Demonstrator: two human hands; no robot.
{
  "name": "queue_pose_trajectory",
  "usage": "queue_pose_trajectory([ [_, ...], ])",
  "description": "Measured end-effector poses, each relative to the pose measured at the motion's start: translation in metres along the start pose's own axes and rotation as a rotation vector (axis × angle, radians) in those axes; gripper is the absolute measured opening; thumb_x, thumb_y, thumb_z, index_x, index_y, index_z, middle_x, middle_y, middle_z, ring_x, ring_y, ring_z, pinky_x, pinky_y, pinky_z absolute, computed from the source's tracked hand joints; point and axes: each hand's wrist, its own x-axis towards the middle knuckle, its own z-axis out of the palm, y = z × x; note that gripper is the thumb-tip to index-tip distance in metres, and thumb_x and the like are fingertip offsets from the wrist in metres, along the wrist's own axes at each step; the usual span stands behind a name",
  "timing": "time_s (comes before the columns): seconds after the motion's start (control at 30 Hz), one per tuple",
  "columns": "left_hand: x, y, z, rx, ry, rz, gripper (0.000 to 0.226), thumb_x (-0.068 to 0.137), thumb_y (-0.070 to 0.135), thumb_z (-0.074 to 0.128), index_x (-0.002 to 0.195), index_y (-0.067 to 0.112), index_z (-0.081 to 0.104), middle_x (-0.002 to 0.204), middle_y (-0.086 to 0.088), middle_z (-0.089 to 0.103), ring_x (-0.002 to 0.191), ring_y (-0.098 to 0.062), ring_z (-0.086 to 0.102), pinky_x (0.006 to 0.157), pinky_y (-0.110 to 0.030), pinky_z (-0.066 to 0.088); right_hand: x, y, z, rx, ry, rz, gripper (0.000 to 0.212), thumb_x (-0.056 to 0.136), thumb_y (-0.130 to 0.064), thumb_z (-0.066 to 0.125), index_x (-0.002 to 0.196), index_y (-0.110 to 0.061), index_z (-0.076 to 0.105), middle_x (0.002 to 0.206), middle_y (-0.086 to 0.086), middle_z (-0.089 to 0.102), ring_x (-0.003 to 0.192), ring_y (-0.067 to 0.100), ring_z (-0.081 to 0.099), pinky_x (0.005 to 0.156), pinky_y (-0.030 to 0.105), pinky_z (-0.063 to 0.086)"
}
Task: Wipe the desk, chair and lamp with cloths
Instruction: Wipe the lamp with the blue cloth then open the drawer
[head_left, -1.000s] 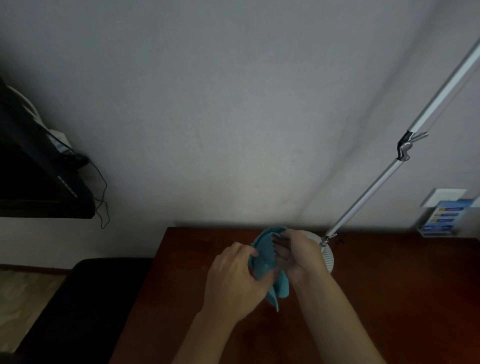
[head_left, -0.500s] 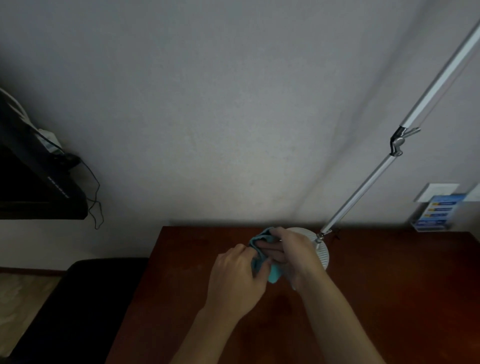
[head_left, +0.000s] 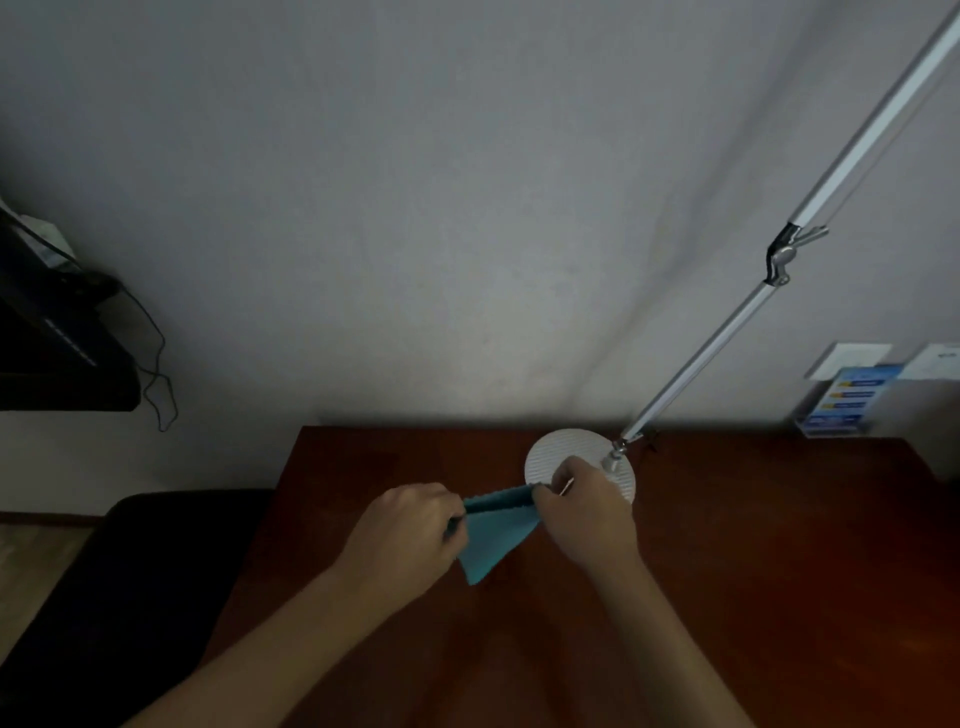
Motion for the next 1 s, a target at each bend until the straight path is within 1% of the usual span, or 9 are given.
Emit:
queue_pose_trajectory([
  [0.1, -0.003, -0.011, 0.008, -0.012, -0.06, -0.008, 0.016, 0.093, 0.033, 0.057, 0.095, 0.023, 0.069, 0.091, 0.01, 0.065, 0.078, -0.008, 0.061, 0.066, -0.024, 0.049, -0.005, 0.009, 0.017, 0.116, -0.128, 0.054, 0.01, 0.086, -0.031, 0.061, 0.079, -0.025, 0.056, 0.071, 0.0, 0.07, 0.057, 0.021, 0.068, 0.057, 0.029, 0.052],
  [0.2, -0.004, -0.016, 0.017, -0.034, -0.093, 0.03, 0.013, 0.089, 0.028, 0.06, 0.086, 0.018, 0.069, 0.083, 0.006, 0.065, 0.071, -0.013, 0.062, 0.059, -0.025, 0.042, -0.004, 0.02, 0.026, 0.399, -0.283, 0.218, 0.007, 0.089, -0.014, 0.062, 0.091, -0.008, 0.062, 0.06, 0.011, 0.07, 0.052, 0.03, 0.071, 0.063, 0.042, 0.062],
  [0.33, 0.007, -0.019, 0.019, -0.039, -0.108, 0.076, 0.011, 0.086, 0.022, 0.059, 0.075, 0.02, 0.055, 0.073, 0.006, 0.057, 0.062, -0.017, 0.055, 0.054, -0.027, 0.034, 0.005, 0.024, 0.026, 0.557, -0.328, 0.356, 0.009, 0.09, -0.006, 0.059, 0.096, -0.001, 0.063, 0.063, 0.016, 0.072, 0.052, 0.03, 0.071, 0.05, 0.031, 0.059],
  [0.43, 0.03, -0.026, 0.011, -0.007, -0.088, 0.099, 0.008, 0.086, 0.02, 0.057, 0.082, 0.019, 0.051, 0.075, 0.003, 0.057, 0.066, -0.023, 0.058, 0.057, -0.033, 0.038, 0.018, 0.011, 0.027, 0.493, -0.277, 0.299, 0.009, 0.092, -0.007, 0.055, 0.089, -0.004, 0.063, 0.06, 0.011, 0.072, 0.052, 0.027, 0.07, 0.057, 0.033, 0.059],
  [0.53, 0.053, -0.034, -0.004, 0.03, 0.027, 0.123, 0.011, 0.086, 0.019, 0.06, 0.093, 0.015, 0.054, 0.08, -0.005, 0.066, 0.072, -0.034, 0.063, 0.059, -0.039, 0.042, 0.033, -0.009, 0.02, 0.579, -0.221, 0.22, 0.013, 0.093, -0.003, 0.051, 0.086, -0.006, 0.061, 0.059, 0.009, 0.069, 0.054, 0.025, 0.068, 0.053, 0.029, 0.056],
  [0.7, 0.061, -0.042, -0.024, 0.037, 0.202, 0.169, 0.023, 0.083, 0.016, 0.066, 0.106, 0.019, 0.062, 0.088, 0.0, 0.072, 0.075, -0.025, 0.068, 0.058, -0.034, 0.051, 0.036, -0.027, 0.003, 0.748, -0.203, 0.089, 0.014, 0.094, -0.005, 0.057, 0.083, -0.013, 0.061, 0.074, 0.01, 0.074, 0.062, 0.02, 0.071, 0.056, 0.027, 0.055],
  [0.83, 0.038, -0.042, -0.001, 0.022, 0.145, 0.154, 0.017, 0.082, 0.017, 0.066, 0.099, 0.019, 0.068, 0.091, 0.001, 0.071, 0.083, -0.023, 0.067, 0.066, -0.039, 0.055, 0.022, -0.002, 0.01, 0.562, -0.245, -0.044, 0.03, 0.077, 0.001, 0.078, 0.089, -0.019, 0.059, 0.085, 0.006, 0.074, 0.064, 0.018, 0.064, 0.056, 0.026, 0.047],
  [0.93, 0.005, -0.038, 0.043, -0.029, 0.089, 0.116, 0.013, 0.084, 0.013, 0.066, 0.096, 0.017, 0.068, 0.088, 0.002, 0.067, 0.083, -0.021, 0.064, 0.066, -0.04, 0.054, 0.004, 0.036, 0.03, 0.294, -0.211, -0.072, 0.028, 0.074, -0.008, 0.081, 0.083, -0.027, 0.063, 0.075, -0.006, 0.073, 0.067, 0.006, 0.067, 0.061, 0.022, 0.05],
  [1.0, -0.021, -0.032, 0.079, -0.075, -0.009, 0.074, 0.012, 0.089, 0.015, 0.061, 0.098, 0.019, 0.067, 0.089, 0.004, 0.065, 0.084, -0.017, 0.061, 0.069, -0.034, 0.052, -0.012, 0.069, 0.047, 0.264, -0.245, 0.005, 0.02, 0.075, -0.008, 0.079, 0.083, -0.022, 0.066, 0.074, -0.003, 0.074, 0.071, 0.013, 0.07, 0.07, 0.034, 0.057],
])
